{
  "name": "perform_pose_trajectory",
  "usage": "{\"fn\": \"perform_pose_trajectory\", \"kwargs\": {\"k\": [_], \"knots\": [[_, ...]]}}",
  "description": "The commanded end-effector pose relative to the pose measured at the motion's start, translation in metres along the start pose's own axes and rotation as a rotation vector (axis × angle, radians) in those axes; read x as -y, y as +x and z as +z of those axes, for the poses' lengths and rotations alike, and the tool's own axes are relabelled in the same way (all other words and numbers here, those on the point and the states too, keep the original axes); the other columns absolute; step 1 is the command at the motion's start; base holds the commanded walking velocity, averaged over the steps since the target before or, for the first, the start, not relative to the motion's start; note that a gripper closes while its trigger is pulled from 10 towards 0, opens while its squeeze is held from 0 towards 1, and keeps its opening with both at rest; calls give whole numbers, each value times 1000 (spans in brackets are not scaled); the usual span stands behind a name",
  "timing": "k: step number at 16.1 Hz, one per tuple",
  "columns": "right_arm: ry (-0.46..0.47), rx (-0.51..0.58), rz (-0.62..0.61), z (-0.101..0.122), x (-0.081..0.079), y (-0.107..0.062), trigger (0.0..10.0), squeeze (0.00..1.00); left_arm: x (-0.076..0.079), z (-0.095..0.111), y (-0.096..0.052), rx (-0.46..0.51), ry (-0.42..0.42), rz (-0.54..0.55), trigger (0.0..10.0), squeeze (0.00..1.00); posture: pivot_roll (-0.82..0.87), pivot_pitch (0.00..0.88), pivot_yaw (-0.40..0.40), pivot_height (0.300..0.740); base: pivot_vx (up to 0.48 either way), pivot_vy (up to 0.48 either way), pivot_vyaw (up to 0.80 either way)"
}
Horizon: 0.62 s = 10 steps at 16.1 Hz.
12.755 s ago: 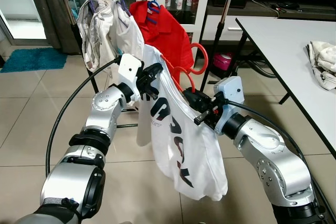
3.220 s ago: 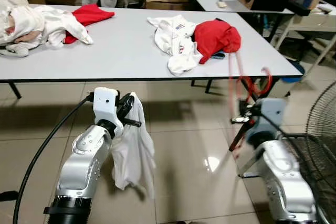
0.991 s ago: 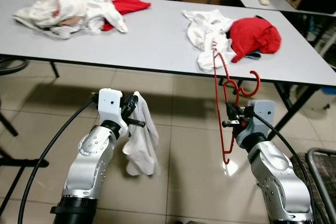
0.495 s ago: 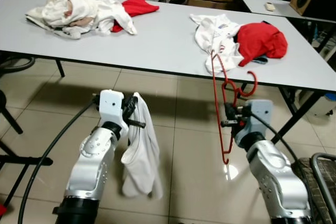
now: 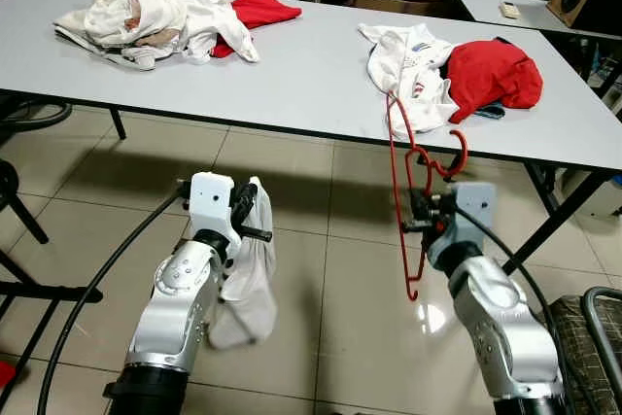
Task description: Hang hanger
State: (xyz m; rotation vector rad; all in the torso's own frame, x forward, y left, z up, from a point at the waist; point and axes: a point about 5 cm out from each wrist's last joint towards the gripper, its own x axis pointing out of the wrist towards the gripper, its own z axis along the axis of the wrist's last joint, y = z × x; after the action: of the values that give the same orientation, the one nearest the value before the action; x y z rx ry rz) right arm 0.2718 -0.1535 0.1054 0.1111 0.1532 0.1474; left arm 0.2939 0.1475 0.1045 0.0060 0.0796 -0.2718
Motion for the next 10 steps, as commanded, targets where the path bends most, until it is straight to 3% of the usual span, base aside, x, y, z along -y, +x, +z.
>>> {"fn": "perform_pose_trajectory", "kwargs": {"k": [1, 10], "knots": [[-10, 23, -15, 4, 3, -1, 10000, 0, 3, 3, 2, 18, 16, -20, 10000, 0, -154, 0, -51, 740, 0, 0, 0], [-32, 34, -3, 6, 5, -2, 10000, 0, 7, 4, 5, 40, 9, -24, 10000, 0, -166, 0, -56, 740, 0, 0, 0]]}}
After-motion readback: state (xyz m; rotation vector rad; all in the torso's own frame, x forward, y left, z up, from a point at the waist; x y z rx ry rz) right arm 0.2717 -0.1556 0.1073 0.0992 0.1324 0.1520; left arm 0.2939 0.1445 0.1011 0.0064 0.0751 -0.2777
